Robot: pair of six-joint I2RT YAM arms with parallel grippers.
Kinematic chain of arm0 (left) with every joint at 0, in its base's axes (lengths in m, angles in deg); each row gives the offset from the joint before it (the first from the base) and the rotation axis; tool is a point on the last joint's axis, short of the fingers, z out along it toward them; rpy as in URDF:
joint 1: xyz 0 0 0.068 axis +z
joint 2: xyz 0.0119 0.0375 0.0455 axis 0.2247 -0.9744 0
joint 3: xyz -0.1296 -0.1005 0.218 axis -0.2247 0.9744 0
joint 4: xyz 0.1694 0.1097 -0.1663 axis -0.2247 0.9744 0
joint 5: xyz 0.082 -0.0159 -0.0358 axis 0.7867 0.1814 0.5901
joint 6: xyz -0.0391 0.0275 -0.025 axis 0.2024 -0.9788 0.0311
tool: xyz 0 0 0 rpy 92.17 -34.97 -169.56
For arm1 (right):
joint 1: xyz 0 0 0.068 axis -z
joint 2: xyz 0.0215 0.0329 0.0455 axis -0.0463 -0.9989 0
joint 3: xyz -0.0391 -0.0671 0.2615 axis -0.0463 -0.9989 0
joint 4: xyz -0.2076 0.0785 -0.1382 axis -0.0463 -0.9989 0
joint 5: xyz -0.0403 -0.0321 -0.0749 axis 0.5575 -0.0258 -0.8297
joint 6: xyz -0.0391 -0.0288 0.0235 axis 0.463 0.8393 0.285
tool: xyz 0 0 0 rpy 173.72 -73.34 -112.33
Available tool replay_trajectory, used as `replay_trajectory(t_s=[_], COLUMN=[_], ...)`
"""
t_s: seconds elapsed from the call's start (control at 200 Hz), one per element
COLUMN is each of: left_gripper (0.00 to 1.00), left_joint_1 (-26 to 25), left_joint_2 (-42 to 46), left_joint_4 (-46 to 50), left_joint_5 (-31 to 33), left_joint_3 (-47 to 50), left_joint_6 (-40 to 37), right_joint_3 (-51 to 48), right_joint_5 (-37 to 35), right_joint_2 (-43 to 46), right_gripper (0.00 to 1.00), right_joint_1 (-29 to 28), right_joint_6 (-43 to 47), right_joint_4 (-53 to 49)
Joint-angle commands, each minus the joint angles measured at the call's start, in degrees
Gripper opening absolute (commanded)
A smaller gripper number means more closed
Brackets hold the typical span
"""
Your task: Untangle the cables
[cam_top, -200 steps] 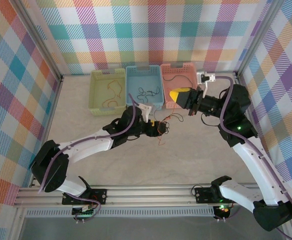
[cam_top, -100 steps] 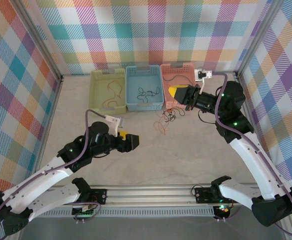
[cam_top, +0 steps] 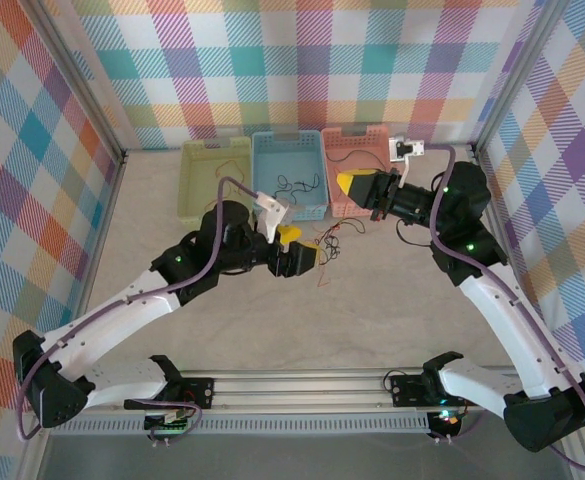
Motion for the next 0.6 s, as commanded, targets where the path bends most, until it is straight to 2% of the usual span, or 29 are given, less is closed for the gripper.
replay_trajectory(t_s=[0.0,0.205,0.275,0.455,0.545,0.595], left_gripper=[0.73,0.69,0.63,0.55,0.43,0.41], left_joint_1=[-0.77,-0.77,-0.74,-0.74,-0.76,-0.78], left_joint_2=[-1.81,-5.27,-6.77,-8.57,-9.22,-9.69], left_joint_4=[-2.14,-3.99,-3.63,-3.05,-2.42,-1.82], left_joint_5=[-3.66,-7.81,-7.91,-6.20,-5.43,-4.68], left_joint_3=[-3.60,-5.58,-6.72,-8.10,-8.65,-8.99], left_joint_6=[-5.12,-6.89,-7.08,-7.85,-8.12,-8.05], right_joint_3=[-0.58,-0.40,-0.36,-0.28,-0.24,-0.32], right_joint_5=[1.34,1.47,1.56,1.79,1.79,1.77], right_joint_2=[-0.29,-0.28,-0.26,-0.15,-0.01,0.13], right_gripper=[0.00,0.00,0.00,0.00,0.00,0.00], right_joint_1=[-0.27,-0.27,-0.30,-0.39,-0.44,-0.35], right_joint_6=[-0.83,-0.48,-0.56,-0.39,-0.13,-0.04], right_joint_4=[1.86,1.10,1.04,0.45,0.16,0.03])
